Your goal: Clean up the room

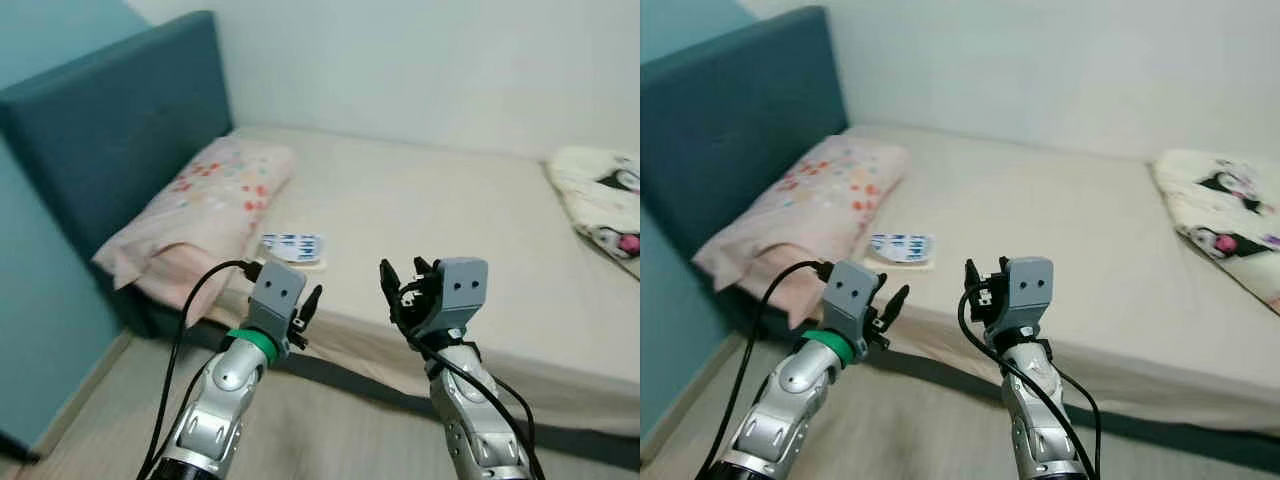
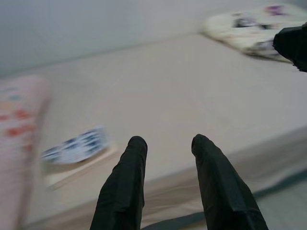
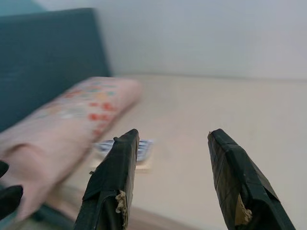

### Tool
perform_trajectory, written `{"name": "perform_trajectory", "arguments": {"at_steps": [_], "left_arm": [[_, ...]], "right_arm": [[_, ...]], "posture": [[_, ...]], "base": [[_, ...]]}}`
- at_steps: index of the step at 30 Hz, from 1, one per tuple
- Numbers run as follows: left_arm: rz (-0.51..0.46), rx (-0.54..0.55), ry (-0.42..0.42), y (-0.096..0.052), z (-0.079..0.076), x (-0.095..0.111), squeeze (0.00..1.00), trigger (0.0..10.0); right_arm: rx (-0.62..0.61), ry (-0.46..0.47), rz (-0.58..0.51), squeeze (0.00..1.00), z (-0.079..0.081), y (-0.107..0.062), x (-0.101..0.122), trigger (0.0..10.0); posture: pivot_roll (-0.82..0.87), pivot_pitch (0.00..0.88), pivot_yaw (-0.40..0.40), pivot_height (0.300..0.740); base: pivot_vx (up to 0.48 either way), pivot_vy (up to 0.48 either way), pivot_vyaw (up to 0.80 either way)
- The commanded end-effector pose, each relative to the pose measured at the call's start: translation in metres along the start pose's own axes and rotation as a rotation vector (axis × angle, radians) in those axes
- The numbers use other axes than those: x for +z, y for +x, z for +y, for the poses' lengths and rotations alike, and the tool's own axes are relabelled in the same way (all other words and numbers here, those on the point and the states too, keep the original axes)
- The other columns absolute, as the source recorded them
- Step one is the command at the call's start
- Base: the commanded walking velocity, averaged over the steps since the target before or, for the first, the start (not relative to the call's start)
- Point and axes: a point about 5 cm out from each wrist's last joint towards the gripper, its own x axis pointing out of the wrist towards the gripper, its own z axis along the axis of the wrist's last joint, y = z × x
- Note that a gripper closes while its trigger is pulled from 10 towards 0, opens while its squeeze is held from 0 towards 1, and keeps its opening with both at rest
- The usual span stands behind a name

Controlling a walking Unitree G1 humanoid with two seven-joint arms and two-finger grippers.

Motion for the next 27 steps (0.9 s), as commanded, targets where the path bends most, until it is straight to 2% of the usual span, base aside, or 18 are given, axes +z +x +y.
{"name": "perform_trajectory", "arguments": {"at_steps": [1,15,27], "left_arm": [[0.012,-0.005,-0.021,-0.0015,0.0,-0.0003,0.0,10.0],[0.026,0.014,0.002,-0.0012,0.0034,-0.0015,0.0,10.0],[0.025,0.009,0.042,-0.0029,0.0073,-0.0035,0.0,10.0]], "right_arm": [[-0.007,0.018,0.023,0.0,-0.0007,-0.0015,-0.0044,10.0],[-0.005,0.014,0.026,0.0,-0.0003,-0.0015,-0.0048,10.0],[0.004,0.004,0.024,0.0,0.0008,-0.001,-0.0049,10.0]], "posture": [[-0.13,0.06,0.072,0.74],[-0.13,0.063,0.072,0.74],[-0.13,0.061,0.071,0.74]], "base": [[0.0,0.0,-0.79],[0.0,0.0,-0.79],[0.0,0.0,0.0]]}}
